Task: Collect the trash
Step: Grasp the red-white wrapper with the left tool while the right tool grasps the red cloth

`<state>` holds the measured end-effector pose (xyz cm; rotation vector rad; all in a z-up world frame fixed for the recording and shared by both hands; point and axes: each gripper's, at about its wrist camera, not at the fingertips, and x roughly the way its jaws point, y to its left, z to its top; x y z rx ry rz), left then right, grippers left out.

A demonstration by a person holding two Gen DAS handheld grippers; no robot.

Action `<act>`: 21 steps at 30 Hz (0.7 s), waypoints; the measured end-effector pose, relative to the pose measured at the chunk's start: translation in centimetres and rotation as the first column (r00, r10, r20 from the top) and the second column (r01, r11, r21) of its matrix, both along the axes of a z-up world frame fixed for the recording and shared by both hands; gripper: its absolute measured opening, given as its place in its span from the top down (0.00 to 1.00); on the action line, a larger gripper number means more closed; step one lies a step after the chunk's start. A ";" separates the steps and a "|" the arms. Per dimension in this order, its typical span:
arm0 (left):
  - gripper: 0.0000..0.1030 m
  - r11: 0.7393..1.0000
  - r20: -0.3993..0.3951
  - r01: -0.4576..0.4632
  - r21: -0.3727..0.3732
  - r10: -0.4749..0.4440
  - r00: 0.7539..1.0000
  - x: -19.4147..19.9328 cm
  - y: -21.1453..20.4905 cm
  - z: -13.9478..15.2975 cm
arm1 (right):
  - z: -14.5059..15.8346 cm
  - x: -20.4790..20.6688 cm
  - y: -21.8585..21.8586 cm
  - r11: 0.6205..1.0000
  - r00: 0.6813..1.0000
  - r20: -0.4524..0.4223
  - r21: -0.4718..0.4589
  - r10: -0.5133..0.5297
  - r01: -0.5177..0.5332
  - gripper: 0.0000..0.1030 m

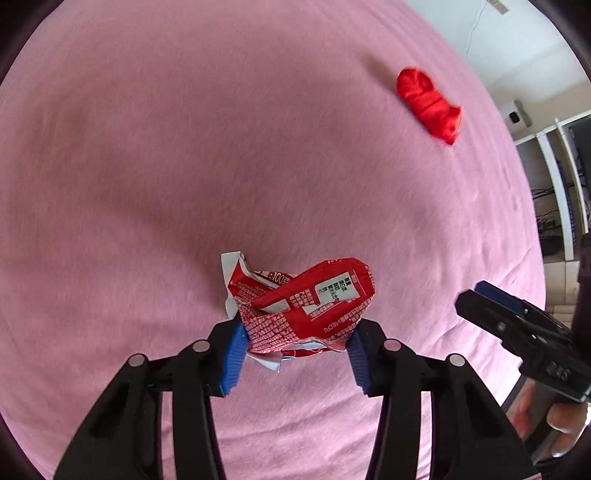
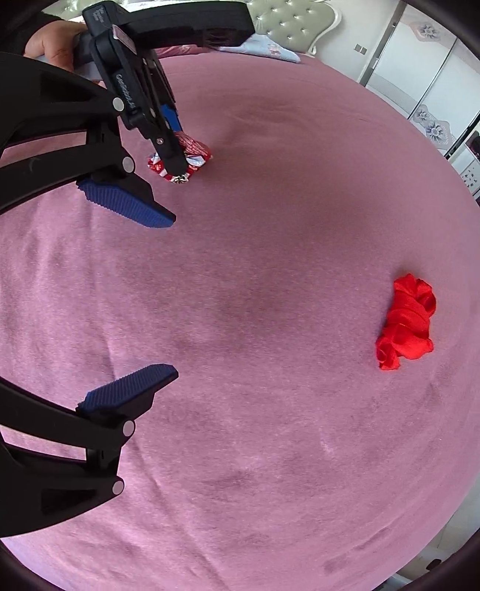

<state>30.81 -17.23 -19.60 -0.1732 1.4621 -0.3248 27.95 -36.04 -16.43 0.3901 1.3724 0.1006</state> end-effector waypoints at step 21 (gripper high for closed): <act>0.55 0.983 0.041 -0.130 -0.129 0.136 0.990 14.5 -5.1 -0.2 | -3.4 16.0 -2.5 0.994 0.998 0.060 -0.111 -0.005 0.011 0.31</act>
